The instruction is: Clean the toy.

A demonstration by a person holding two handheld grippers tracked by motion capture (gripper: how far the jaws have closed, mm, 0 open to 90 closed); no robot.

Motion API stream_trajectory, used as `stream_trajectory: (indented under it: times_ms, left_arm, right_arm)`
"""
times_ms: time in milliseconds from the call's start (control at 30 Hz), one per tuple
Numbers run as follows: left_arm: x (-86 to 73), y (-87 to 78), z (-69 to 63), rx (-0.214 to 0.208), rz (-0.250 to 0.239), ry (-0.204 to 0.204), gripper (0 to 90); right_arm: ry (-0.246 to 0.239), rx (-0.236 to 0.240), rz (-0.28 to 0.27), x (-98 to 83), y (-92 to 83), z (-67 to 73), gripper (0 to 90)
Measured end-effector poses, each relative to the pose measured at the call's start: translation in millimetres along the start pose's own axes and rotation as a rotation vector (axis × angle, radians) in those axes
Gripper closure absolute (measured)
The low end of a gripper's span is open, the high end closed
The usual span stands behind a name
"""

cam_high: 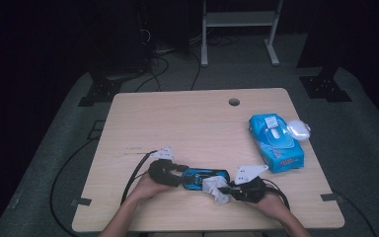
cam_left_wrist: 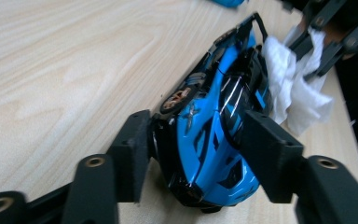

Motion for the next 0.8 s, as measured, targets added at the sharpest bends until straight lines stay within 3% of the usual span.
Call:
stream_trajectory:
  times_ms: [167,233,367,533,633,800]
  left_arm:
    - [-1.2,1.8,-0.1,-0.007,0.012,-0.01,42.7]
    - [-3.5,4.1,0.0,-0.008,0.038,-0.008,41.6]
    - [-3.4,5.7,0.6,-0.007,0.035,-0.014,41.0]
    - [-4.9,8.2,4.3,-0.035,0.038,-0.069,38.5]
    - [-4.8,10.2,3.0,-0.053,0.037,-0.071,41.8]
    - [-3.4,9.7,7.3,-0.102,0.001,-0.152,46.7]
  right_arm:
    - [-0.005,0.008,0.004,-1.0,0.6,3.5,82.9]
    - [-0.008,0.006,0.004,-1.1,0.9,4.0,83.0]
    - [-0.005,0.007,0.003,-1.5,0.6,3.8,83.0]
    - [-0.008,0.011,0.002,-2.3,0.9,4.8,83.1]
    - [-0.011,0.012,0.002,-2.4,1.0,4.9,83.1]
    - [-0.011,0.018,0.004,-3.4,0.7,5.6,83.1]
Point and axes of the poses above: each handheld gripper's, and its own axes: y roughly forward along the jaws, x roughly out of its top, z roughly to its left, the point moved 5 cm from there along y, roughly forward along the jaws, and after that the axes turned 5 degrees about x, right-handed, at the moved point
